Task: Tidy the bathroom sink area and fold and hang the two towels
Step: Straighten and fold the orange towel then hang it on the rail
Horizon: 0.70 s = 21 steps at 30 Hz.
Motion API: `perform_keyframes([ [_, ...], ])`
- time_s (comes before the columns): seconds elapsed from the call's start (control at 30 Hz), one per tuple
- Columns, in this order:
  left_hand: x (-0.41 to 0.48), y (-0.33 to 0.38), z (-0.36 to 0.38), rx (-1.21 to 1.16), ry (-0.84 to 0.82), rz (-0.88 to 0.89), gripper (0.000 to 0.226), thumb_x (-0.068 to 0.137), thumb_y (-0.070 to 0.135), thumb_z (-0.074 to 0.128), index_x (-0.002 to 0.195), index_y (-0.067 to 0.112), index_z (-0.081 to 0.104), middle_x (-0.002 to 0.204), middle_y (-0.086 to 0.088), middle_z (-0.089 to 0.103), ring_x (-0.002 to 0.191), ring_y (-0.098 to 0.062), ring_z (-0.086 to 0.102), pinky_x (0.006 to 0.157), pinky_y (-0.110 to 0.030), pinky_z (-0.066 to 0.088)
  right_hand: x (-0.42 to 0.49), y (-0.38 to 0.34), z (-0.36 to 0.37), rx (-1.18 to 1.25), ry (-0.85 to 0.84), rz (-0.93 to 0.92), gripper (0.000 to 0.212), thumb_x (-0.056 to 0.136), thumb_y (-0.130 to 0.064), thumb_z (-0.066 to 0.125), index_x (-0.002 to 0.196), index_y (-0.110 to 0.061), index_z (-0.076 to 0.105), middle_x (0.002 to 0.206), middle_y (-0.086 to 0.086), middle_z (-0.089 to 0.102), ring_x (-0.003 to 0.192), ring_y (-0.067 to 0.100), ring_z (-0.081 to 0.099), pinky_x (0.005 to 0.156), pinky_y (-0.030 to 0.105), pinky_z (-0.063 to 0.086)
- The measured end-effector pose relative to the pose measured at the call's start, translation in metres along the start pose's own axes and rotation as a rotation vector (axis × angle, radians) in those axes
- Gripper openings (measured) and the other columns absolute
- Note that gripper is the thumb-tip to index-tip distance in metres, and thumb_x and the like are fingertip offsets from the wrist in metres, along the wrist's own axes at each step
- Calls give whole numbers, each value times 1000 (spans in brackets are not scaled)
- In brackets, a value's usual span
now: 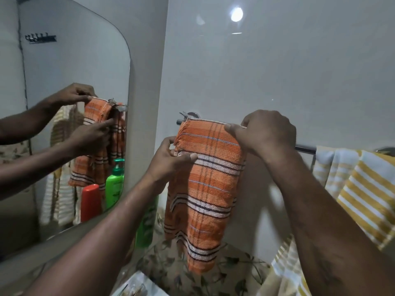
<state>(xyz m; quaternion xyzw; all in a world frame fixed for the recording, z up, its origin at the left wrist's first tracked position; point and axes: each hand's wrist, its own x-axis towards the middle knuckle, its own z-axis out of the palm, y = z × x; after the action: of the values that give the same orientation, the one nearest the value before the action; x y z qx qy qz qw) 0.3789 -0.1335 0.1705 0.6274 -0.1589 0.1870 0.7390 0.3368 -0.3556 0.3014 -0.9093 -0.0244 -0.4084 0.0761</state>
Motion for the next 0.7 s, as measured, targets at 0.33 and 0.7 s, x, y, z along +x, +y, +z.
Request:
perform_keyframes([
  [0.33,-36,-45,-14,61,-49,-143,77,71,49,91,136,31,53,124,-2,77,106,-22,79,88,-42,64,-113,14,67,594,399,-9,41,92,-53,71,119,-23,64,100,-3,68,84,15,66,70,29,55],
  [0.7,-114,-123,-22,157,395,-154,21,102,25,69,107,28,48,107,-3,67,97,-17,69,78,-32,55,-190,29,159,1030,-425,492,44,75,-51,92,100,-20,74,97,-6,81,89,15,78,85,48,65],
])
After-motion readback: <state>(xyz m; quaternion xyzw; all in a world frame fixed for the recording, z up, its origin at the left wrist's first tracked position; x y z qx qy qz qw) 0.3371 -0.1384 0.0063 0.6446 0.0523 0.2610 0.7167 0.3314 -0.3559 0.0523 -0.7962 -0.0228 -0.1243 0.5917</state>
